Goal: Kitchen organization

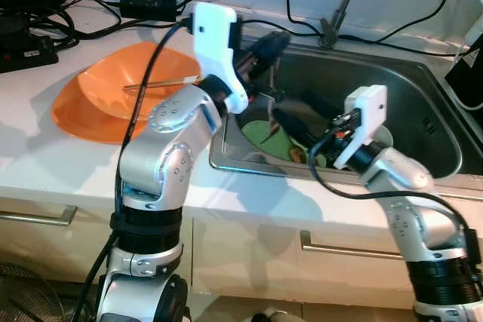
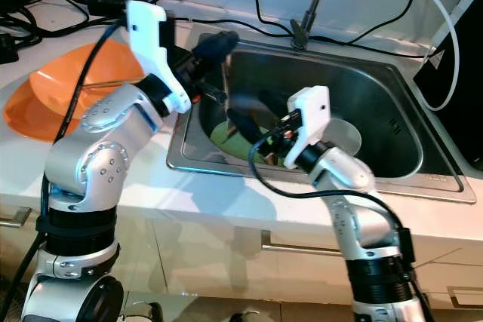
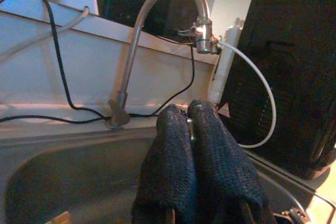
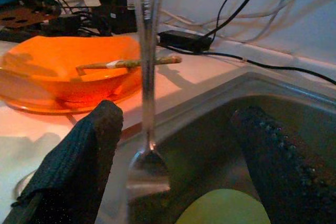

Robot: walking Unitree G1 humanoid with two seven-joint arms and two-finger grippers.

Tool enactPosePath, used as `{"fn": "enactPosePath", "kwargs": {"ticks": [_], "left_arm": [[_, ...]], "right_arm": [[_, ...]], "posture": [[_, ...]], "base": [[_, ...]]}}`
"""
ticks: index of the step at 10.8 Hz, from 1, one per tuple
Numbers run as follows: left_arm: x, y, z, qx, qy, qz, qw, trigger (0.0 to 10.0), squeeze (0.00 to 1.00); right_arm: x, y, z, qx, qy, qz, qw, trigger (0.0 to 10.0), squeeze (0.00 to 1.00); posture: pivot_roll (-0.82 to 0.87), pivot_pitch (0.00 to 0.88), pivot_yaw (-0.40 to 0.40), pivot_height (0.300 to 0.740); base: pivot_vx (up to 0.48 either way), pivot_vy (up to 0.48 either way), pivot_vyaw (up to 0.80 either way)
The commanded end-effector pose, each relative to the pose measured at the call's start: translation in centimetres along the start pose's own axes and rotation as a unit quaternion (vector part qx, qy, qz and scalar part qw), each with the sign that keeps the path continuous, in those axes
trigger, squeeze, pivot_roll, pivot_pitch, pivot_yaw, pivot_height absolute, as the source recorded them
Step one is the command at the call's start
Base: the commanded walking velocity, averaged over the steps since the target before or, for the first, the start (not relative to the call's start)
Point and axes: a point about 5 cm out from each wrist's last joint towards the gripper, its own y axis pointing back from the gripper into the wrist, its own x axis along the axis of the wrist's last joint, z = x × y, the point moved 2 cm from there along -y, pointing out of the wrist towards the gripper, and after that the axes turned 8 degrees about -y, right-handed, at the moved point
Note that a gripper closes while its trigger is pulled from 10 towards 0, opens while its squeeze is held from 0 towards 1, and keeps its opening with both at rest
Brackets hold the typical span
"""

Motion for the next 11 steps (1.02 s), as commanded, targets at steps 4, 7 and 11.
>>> {"fn": "enactPosePath", "kwargs": {"ticks": [4, 7, 11], "left_arm": [[-0.3, -0.2, 1.2, -0.025, 0.006, -0.002, 1.000, 10.0, 0.00], [-0.4, -0.3, 1.3, -0.030, 0.008, -0.003, 1.000, 10.0, 0.00], [-0.6, -0.3, 1.7, -0.041, 0.015, -0.007, 0.999, 10.0, 0.00]], "right_arm": [[-0.5, -0.5, -0.5, -0.002, -0.010, 0.001, 1.000, 10.0, 0.00], [-0.9, -0.9, -0.3, -0.015, -0.015, 0.001, 1.000, 10.0, 0.00], [-1.8, -2.1, -0.4, -0.045, -0.016, 0.009, 0.999, 6.7, 0.00]], "posture": [[-0.03, 0.080, -0.121, 0.740], [-0.03, 0.084, -0.120, 0.740], [-0.03, 0.091, -0.119, 0.740]], "base": [[0.000, 0.000, 0.00], [0.000, 0.000, 0.00], [0.000, 0.000, 0.00]]}}
